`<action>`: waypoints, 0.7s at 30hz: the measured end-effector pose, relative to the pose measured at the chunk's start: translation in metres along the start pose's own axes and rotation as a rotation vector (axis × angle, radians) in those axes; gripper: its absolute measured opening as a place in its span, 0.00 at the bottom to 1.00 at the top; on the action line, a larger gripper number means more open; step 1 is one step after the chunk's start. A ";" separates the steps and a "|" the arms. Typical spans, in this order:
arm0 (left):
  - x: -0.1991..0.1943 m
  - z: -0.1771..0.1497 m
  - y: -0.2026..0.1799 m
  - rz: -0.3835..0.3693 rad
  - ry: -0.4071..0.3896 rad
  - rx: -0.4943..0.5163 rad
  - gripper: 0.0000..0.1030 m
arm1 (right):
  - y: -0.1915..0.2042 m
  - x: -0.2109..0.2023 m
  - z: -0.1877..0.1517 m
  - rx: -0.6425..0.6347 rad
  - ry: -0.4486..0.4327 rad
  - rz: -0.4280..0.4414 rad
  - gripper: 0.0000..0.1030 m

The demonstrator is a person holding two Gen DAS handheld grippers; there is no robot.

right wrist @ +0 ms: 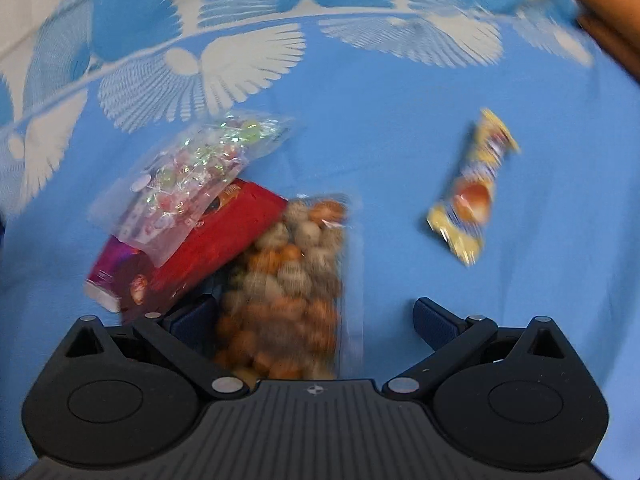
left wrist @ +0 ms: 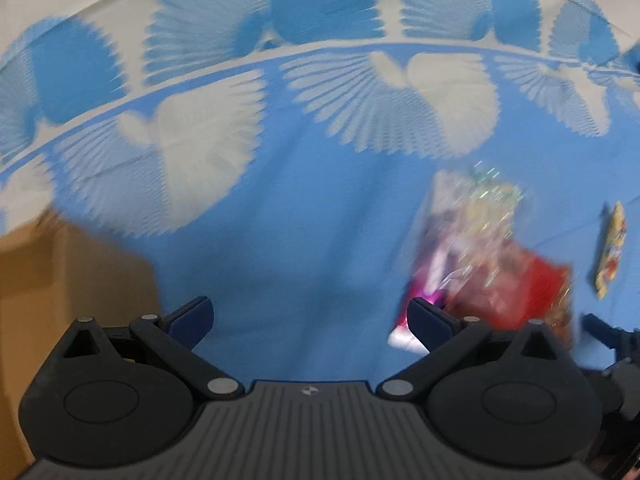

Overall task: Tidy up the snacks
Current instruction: 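Close the left gripper on the candy bag while the right gripper grasps the peanut bag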

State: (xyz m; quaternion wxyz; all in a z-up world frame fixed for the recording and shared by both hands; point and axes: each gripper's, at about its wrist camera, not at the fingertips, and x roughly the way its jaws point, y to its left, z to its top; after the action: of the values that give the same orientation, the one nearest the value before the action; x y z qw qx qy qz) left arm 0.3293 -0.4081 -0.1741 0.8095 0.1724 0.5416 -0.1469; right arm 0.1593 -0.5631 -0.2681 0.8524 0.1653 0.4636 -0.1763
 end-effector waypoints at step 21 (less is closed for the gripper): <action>0.084 0.046 -0.117 -0.171 -0.009 0.177 1.00 | -0.021 0.000 -0.014 -0.018 -0.125 -0.078 1.00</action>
State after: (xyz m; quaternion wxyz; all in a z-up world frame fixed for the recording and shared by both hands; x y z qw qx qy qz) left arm 0.3488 -0.5372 -0.2496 0.7781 0.1959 0.5356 -0.2633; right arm 0.1394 -0.5759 -0.2775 0.8736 0.1280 0.4172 -0.2153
